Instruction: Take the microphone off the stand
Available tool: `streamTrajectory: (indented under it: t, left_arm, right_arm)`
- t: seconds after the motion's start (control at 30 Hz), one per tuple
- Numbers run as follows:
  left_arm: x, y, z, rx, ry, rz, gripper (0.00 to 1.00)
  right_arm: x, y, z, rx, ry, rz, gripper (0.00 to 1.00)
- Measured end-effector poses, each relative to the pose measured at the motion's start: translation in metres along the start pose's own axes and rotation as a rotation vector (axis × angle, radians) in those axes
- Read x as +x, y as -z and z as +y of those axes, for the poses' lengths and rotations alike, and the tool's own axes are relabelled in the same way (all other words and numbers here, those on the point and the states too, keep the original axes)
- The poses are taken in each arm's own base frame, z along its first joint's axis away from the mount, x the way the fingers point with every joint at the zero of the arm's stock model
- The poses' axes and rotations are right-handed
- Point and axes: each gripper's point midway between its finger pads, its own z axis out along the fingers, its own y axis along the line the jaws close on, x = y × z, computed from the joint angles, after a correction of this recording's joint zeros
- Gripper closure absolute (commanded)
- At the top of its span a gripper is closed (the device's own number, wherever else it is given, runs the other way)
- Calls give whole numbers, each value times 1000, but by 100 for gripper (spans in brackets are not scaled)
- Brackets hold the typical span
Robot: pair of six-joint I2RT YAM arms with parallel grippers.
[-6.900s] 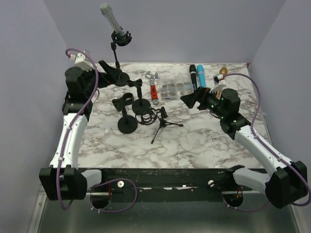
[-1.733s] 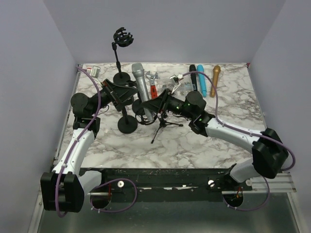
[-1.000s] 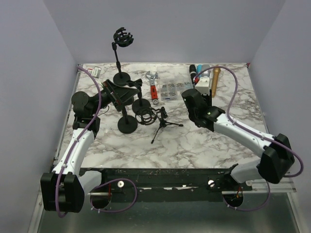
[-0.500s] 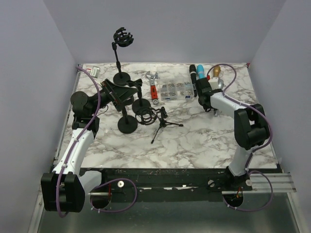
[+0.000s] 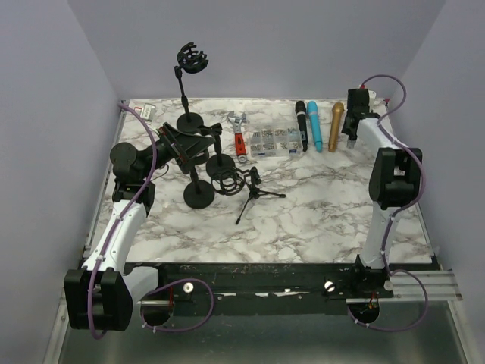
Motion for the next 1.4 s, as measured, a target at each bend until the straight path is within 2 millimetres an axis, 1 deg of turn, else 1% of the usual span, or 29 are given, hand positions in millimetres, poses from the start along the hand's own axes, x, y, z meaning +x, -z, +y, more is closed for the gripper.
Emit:
streamTrajectory:
  t: [0.07,0.13,0.2,0.27,0.37,0.43,0.5,0.7,1.03,1.33,1.4]
  left_arm:
    - [0,0,0,0,3,0,2]
    - [0,0,0,0,4,0,1]
    - [0,0,1,-1,5,0,1]
    - [0,0,1,-1,5,0,1]
    - [0,0,1,-1,6,0,2]
    - [0,0,1,-2,8,0,1]
    - [0,-1,4,-5,14,2,1]
    - [1,-2,8,-12,21,5,1]
    - [1,-3,11,-19,27,8,2]
    - [2,-3,12,-21,29,8,1]
    - [2,-3,12,-21,29,8,1]
  right_arm:
    - [-8,-18,5,-10,12,-1,97]
    - [-9,-34,11,-21,33,10,97]
    - [-4,-46,12,-25,50,31,97]
    - [6,-57,10,-23,66,59,96]
    - [21,-65,10,-35,83,99,96]
    - [25,-67,11,-48,90,113,94]
    - [26,-67,13,-70,92,116,90]
    - [26,-66,25,-142,103,119,82]
    - [28,-65,42,-245,123,112,76]
    - [26,-65,49,-275,147,86,60]
    - [26,-64,50,-278,148,81,55]
